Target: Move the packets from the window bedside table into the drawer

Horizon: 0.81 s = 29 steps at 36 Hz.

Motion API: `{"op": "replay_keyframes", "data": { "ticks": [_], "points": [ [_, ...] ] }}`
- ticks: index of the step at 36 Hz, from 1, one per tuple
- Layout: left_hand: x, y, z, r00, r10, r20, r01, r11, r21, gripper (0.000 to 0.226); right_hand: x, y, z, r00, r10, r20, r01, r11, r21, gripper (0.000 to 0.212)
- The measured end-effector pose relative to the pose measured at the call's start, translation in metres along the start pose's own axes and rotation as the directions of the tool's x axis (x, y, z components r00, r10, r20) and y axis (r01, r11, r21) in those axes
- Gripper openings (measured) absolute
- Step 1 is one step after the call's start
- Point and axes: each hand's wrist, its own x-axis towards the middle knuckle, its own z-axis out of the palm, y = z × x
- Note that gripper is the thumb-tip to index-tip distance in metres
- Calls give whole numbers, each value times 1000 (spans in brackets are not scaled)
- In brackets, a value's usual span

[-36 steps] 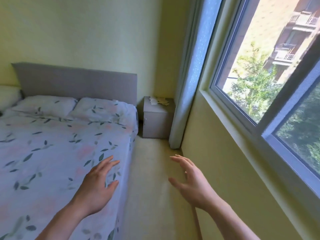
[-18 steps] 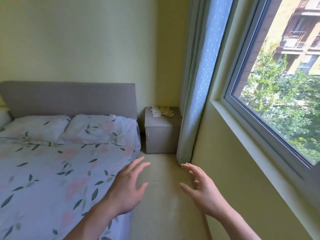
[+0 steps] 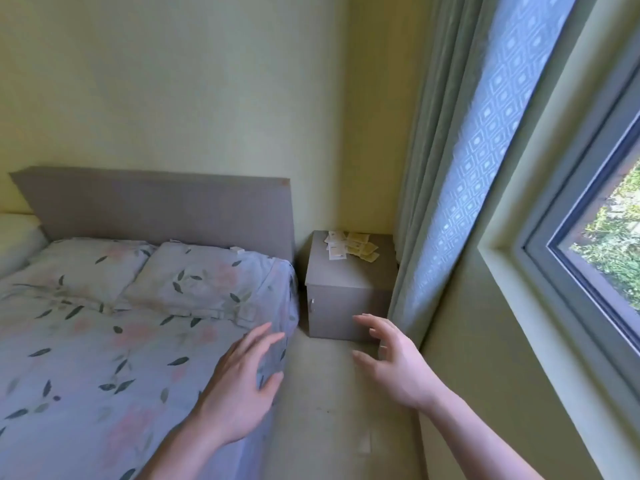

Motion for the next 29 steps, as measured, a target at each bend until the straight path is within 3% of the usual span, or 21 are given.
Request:
{"op": "replay_keyframes", "data": {
  "ticks": [7, 13, 23, 29],
  "points": [
    [103, -33, -3, 994, -110, -11, 110, 994, -1, 51, 130, 14, -10, 997, -23, 79, 24, 1000, -13, 56],
    [216, -56, -6, 993, -122, 9, 122, 993, -7, 52, 229, 38, -26, 996, 25, 88, -21, 998, -53, 57],
    [413, -47, 12, 992, -14, 126, 13, 1000, 7, 51, 359, 95, -79, 988, 155, -13, -155, 988, -22, 57],
    [532, -47, 51, 976, -14, 219, 14, 1000, 2, 54, 463, 143, -99, 970, 239, 39, -238, 971, -30, 58]
  ]
}}
